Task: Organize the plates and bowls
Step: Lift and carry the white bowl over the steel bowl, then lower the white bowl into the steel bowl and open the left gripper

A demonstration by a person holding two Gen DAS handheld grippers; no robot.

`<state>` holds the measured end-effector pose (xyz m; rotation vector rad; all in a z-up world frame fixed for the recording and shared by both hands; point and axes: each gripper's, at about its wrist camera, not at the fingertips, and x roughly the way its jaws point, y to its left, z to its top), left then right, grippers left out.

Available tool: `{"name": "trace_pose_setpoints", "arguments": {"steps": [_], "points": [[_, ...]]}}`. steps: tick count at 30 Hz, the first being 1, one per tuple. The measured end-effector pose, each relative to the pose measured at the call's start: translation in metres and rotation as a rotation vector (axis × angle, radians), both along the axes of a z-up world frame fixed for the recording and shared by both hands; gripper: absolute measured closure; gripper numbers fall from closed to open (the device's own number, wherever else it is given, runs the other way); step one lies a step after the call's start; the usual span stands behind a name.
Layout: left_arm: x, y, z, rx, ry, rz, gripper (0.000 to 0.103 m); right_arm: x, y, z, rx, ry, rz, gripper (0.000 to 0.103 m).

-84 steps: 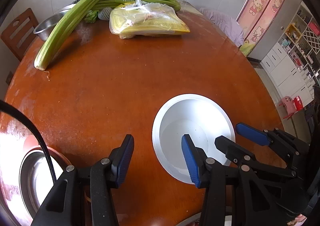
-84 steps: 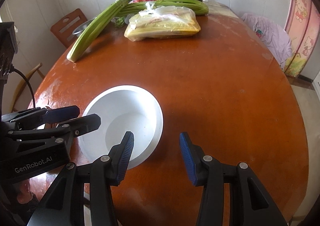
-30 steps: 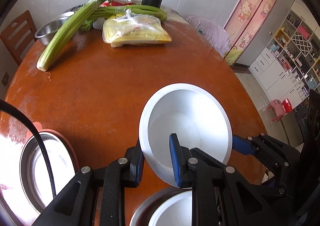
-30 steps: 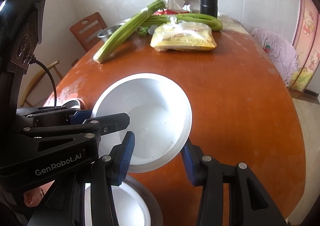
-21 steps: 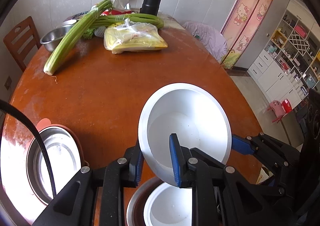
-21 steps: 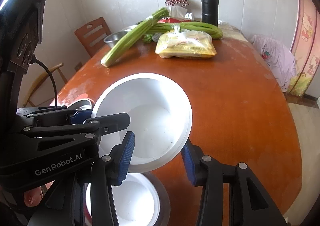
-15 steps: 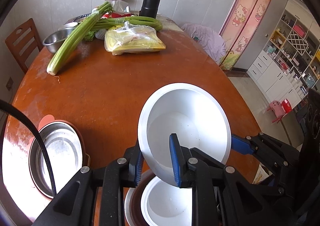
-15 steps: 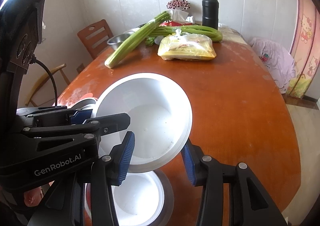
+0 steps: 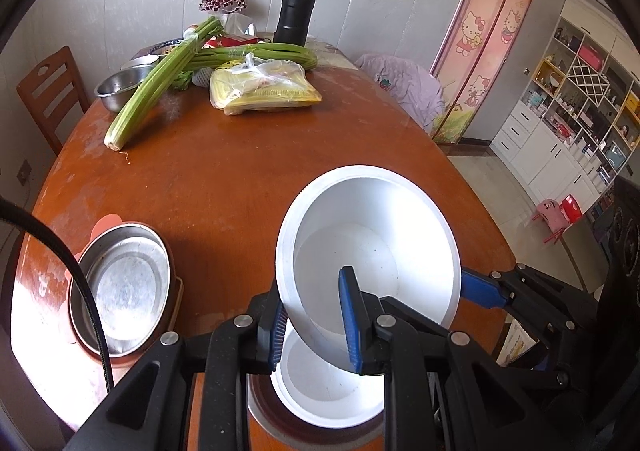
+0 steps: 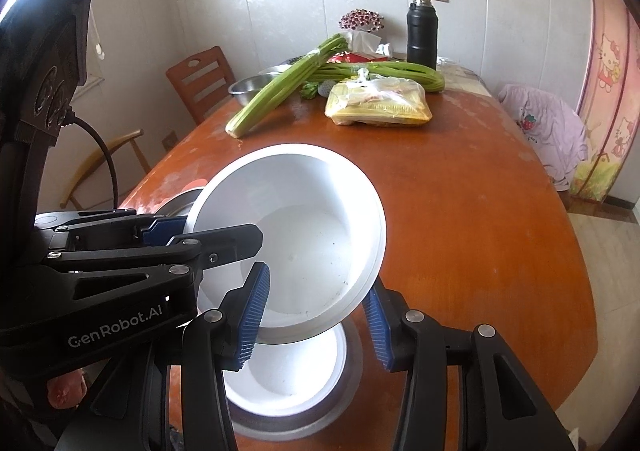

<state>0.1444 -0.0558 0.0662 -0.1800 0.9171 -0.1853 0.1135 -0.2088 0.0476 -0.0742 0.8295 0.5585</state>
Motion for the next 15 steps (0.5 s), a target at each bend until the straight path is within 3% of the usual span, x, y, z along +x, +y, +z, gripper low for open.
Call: {"name": "trace_pose_setpoints", "arguments": {"steps": [15], "points": [[-0.030,0.000,-0.006,0.002,0.006,0.001,0.079,-0.027,0.001,-0.003,-0.009,-0.010,0.017,0.054]]}}
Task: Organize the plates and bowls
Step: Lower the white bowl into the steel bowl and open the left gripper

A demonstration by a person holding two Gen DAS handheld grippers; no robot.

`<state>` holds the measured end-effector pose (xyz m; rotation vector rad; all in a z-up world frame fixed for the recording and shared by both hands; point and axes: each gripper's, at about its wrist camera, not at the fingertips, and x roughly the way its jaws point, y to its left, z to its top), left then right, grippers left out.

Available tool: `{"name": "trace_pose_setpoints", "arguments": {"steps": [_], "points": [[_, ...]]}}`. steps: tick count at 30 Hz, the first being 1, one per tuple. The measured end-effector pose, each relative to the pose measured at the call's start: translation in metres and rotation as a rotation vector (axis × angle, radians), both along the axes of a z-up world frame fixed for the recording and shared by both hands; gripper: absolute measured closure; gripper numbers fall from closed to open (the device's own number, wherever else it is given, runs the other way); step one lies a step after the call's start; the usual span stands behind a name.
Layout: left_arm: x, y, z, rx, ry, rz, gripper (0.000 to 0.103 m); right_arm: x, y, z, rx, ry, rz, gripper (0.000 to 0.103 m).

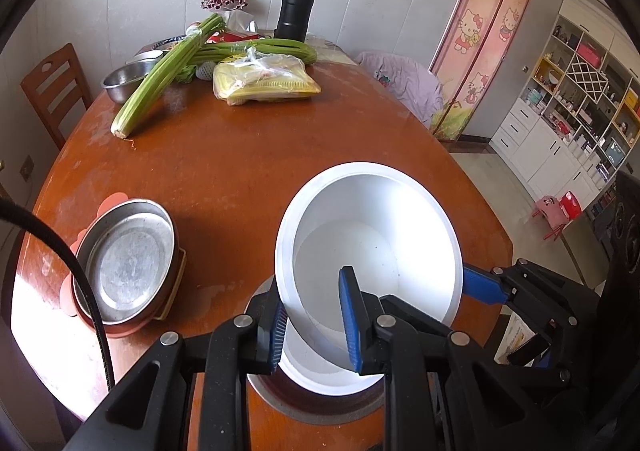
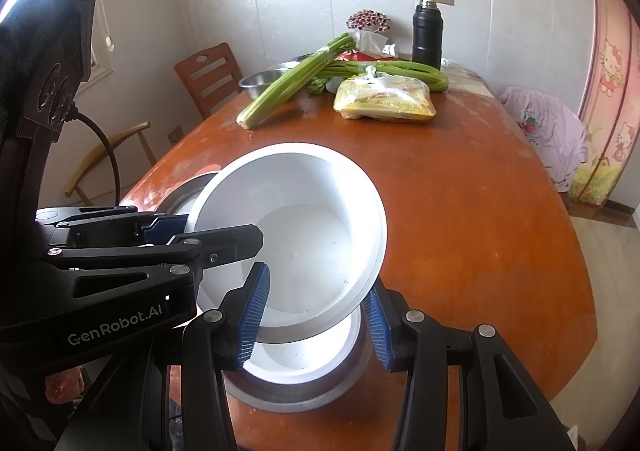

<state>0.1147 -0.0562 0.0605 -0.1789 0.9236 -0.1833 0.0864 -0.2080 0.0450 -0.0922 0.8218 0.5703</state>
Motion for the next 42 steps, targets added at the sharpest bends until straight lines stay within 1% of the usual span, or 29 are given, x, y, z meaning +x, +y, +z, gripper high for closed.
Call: {"name": "trace_pose_setpoints", "arguments": {"steps": [9,23,35,42], "points": [[-0.007,-0.002,-0.012,0.002,0.023,-0.002,0.079,-0.008,0.000,-0.012,-0.002,0.022,0.008,0.054],[-0.009,0.001,-0.038,0.008,0.080,0.003,0.079,-0.008,0.005,-0.033,-0.023,0.070,0.024,0.054],[-0.004,0.002,-0.052,0.012,0.116,0.000,0.079,-0.007,0.007,-0.045,-0.040,0.098,0.024,0.054],[-0.004,0.002,-0.056,0.013,0.120,-0.002,0.079,-0.005,0.009,-0.048,-0.061,0.099,0.021,0.054]]}}
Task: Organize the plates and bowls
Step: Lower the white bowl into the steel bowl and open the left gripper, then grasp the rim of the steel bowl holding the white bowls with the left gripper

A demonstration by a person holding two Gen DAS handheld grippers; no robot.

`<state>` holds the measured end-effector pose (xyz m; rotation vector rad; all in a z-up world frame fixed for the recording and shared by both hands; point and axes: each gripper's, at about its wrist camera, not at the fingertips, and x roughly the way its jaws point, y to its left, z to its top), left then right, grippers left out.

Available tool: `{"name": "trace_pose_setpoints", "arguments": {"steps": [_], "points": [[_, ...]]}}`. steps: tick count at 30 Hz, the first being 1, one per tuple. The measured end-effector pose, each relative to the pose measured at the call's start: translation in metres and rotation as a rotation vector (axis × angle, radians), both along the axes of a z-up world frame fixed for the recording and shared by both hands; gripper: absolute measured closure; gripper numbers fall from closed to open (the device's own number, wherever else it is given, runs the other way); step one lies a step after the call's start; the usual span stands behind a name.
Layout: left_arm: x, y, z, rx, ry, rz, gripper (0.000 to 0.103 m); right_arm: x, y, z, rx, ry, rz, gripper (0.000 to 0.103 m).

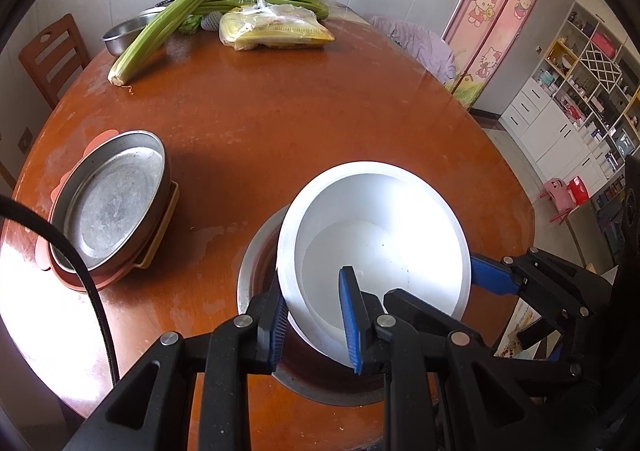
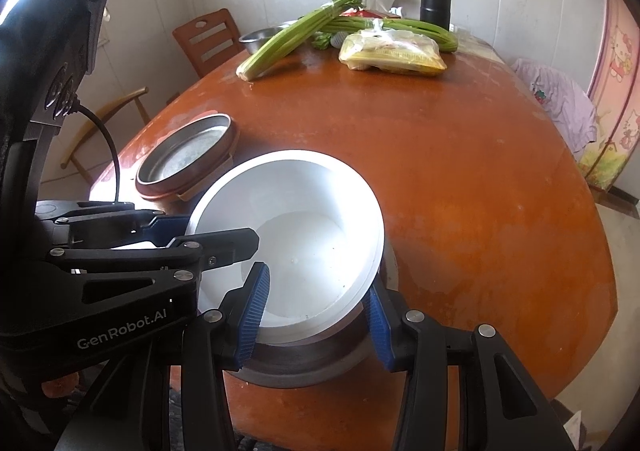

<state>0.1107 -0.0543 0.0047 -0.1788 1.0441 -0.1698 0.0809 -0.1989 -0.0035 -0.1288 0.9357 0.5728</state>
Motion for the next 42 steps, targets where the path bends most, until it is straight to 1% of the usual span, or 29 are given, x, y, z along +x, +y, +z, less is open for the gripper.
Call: {"name": "trace_pose_setpoints", "arguments": {"steps": [6,17,30,36,38,40,42], "points": [[0.000,0.002,0.000,-0.002,-0.002,0.004,0.079,0.002,0.001,-0.003,-0.019,0.000,-0.003,0.054],[0.001,0.008,-0.001,-0.002,0.001,0.020,0.079,0.004,-0.003,-0.003,-0.020,0.002,-0.010,0.054],[-0.005,0.009,0.011,0.018,-0.036,0.021,0.078,0.006,-0.007,0.006,-0.013,-0.021,-0.026,0.054],[-0.005,0.013,0.015,0.031,-0.047,0.032,0.073,0.010,-0.009,0.013,-0.001,-0.031,-0.037,0.054],[-0.004,0.015,0.017,0.035,-0.051,0.037,0.071,0.010,-0.009,0.015,0.000,-0.037,-0.041,0.053],[-0.004,0.018,0.018,0.036,-0.053,0.045,0.071,0.011,-0.011,0.016,0.002,-0.041,-0.053,0.047],[-0.005,0.021,0.018,0.033,-0.055,0.052,0.069,0.013,-0.014,0.017,0.011,-0.036,-0.067,0.046]]}}
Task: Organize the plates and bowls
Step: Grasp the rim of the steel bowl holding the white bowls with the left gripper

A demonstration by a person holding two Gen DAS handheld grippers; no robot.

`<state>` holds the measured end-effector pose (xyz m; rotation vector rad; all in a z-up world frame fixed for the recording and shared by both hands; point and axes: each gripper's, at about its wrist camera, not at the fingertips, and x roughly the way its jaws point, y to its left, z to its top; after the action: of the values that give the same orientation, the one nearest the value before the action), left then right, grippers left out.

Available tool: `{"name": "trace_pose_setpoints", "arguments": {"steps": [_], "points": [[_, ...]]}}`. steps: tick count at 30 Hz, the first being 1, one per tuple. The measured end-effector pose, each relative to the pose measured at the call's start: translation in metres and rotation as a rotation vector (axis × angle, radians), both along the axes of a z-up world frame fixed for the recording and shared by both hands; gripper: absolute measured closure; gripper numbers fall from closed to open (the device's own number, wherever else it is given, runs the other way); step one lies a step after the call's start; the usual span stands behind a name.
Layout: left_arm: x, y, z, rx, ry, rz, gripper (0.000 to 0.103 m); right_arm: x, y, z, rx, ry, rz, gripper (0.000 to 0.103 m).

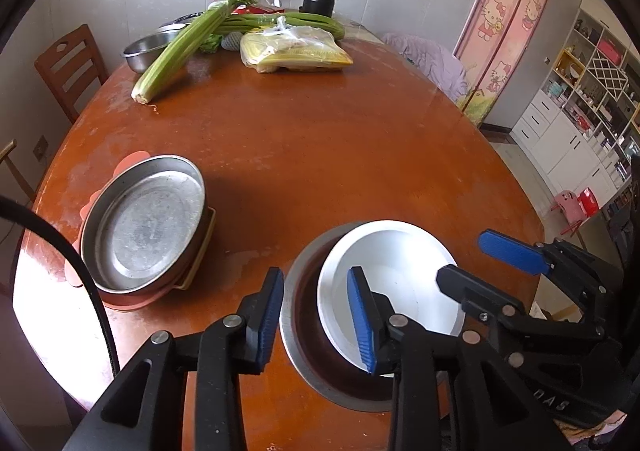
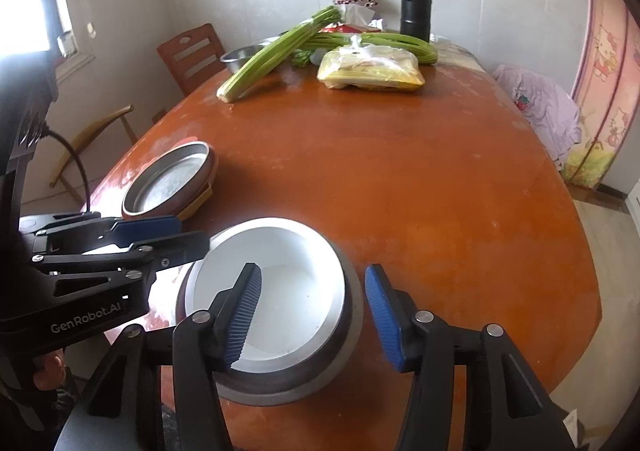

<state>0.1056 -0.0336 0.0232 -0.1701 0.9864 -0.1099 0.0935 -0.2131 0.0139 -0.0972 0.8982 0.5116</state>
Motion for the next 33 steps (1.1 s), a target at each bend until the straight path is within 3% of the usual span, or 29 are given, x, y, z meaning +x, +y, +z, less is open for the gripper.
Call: {"name": "trace_pose_setpoints", "arguments": {"steps": [9,24,33], "points": [[0.001,0.012,-0.001,-0.020,-0.002,0.014,0.050,0.004,-0.010,-0.003,0.012,0.031,-0.044,0.043],[0.007,0.006,-0.025,-0.058,0.051,-0.027,0.047,0.010,-0.020,-0.034,0.083,0.147,-0.103,0.043],[0.015,-0.001,-0.040,-0.042,0.082,-0.072,0.046,0.009,-0.020,-0.047,0.110,0.199,-0.130,0.042]]}}
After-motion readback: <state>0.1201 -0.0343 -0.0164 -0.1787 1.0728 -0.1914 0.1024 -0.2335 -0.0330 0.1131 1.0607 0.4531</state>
